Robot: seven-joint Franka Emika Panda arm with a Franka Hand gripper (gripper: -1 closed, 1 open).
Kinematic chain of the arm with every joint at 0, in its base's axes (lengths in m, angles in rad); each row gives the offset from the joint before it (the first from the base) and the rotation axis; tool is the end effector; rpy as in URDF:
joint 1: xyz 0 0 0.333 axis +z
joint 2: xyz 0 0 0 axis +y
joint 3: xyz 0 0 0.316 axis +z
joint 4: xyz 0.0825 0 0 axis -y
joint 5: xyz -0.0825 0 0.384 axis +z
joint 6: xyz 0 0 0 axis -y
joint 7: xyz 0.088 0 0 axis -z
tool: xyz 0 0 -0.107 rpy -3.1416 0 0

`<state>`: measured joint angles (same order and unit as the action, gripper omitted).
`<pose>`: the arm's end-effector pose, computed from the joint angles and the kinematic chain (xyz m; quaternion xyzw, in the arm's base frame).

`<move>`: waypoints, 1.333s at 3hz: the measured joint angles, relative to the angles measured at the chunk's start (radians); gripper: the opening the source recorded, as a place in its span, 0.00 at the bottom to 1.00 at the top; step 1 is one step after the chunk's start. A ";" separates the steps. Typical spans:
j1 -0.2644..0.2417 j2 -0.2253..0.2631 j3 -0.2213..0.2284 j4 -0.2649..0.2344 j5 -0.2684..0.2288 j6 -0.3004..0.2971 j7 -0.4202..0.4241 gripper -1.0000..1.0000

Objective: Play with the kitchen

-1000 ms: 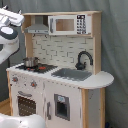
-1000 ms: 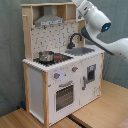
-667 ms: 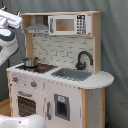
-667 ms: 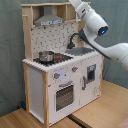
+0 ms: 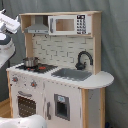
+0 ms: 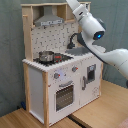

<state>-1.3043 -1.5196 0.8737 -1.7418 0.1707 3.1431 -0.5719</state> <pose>0.3311 0.4830 0.7464 0.2740 0.3364 0.5737 0.6947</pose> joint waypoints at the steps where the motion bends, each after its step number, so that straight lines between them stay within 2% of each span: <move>1: -0.010 -0.026 -0.004 0.011 -0.001 -0.075 0.083 1.00; 2: -0.022 -0.024 0.000 0.036 -0.003 -0.171 0.164 1.00; 4: -0.045 -0.010 0.018 0.100 -0.008 -0.338 0.276 1.00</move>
<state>-1.3497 -1.5301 0.8917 -1.6422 0.1624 2.8050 -0.2957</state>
